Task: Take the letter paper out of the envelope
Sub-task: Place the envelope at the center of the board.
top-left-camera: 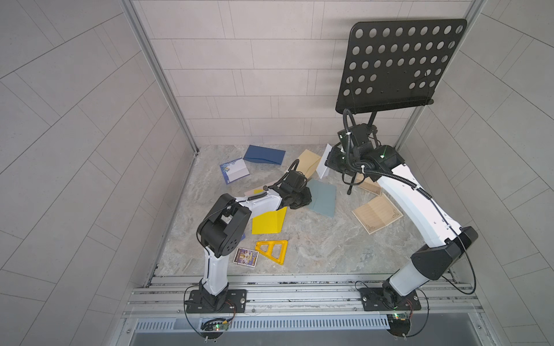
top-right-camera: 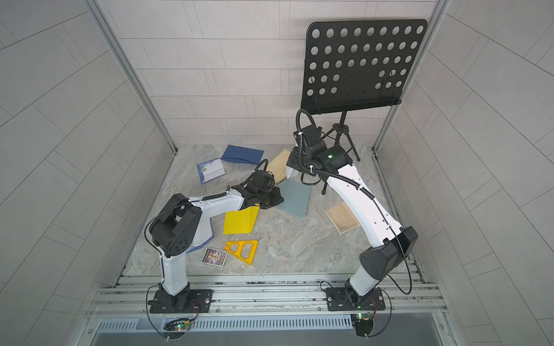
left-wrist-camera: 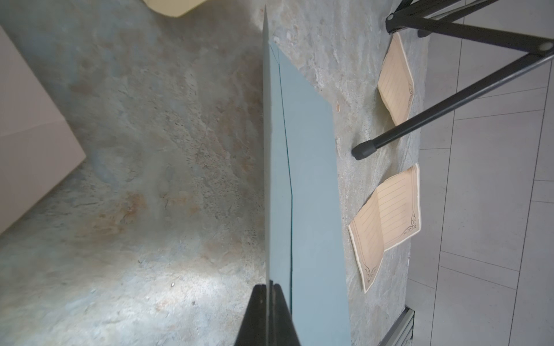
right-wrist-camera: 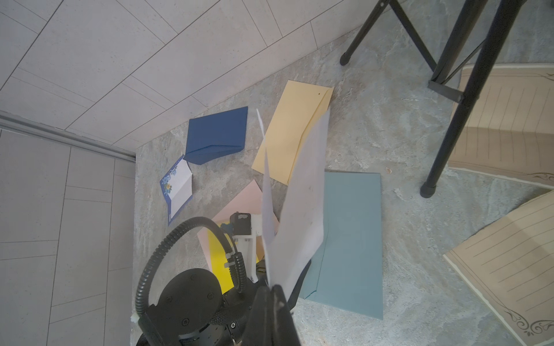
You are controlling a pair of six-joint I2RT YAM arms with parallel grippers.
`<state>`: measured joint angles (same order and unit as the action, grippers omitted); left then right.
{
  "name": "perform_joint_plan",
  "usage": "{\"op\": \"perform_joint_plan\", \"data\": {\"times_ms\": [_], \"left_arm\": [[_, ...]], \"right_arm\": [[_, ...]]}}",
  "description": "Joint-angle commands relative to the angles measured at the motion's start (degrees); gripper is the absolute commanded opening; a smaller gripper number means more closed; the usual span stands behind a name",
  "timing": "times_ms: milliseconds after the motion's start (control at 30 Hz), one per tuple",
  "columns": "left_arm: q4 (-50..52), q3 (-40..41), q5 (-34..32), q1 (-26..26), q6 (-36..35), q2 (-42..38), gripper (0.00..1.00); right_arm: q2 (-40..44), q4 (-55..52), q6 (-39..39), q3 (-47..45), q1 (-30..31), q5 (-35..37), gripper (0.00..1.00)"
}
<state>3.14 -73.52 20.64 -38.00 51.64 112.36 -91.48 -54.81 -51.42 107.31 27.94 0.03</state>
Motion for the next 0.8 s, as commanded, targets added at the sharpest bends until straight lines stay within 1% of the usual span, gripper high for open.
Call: {"op": "perform_joint_plan", "data": {"times_ms": [0,167,200,333,367,500,567,667,767], "left_arm": [[-2.2,-1.7,0.6,0.3,2.6,2.0,0.00],[-2.9,-0.8,1.5,0.1,5.0,3.4,0.00],[-3.4,-0.3,1.7,0.2,5.6,3.6,0.02],[-3.1,0.2,2.5,0.2,6.7,3.9,0.23],[-2.6,0.3,2.4,0.2,6.6,3.5,0.32],[0.1,0.7,1.0,0.5,5.9,1.0,0.52],[1.3,0.9,0.5,0.6,5.4,-0.8,0.58],[3.1,1.0,-0.2,1.2,4.7,-3.8,0.64],[5.1,1.1,-1.1,2.2,4.3,-7.2,0.65]], "right_arm": [[1.8,0.0,0.2,-0.7,-0.3,-0.3,0.00],[1.8,0.1,0.3,-1.1,-0.9,-0.4,0.00],[1.7,0.1,0.3,-1.1,-0.9,-0.5,0.00],[1.4,0.5,0.1,-1.4,-1.1,-0.9,0.00],[1.3,0.7,0.1,-1.6,-1.1,-1.2,0.00],[1.2,1.0,0.1,-1.8,-1.1,-1.5,0.00],[1.2,1.0,0.2,-1.8,-1.1,-1.6,0.00],[1.2,1.2,0.3,-1.9,-1.1,-2.2,0.00],[1.1,2.1,0.6,-2.1,-1.2,-3.6,0.00]]}}
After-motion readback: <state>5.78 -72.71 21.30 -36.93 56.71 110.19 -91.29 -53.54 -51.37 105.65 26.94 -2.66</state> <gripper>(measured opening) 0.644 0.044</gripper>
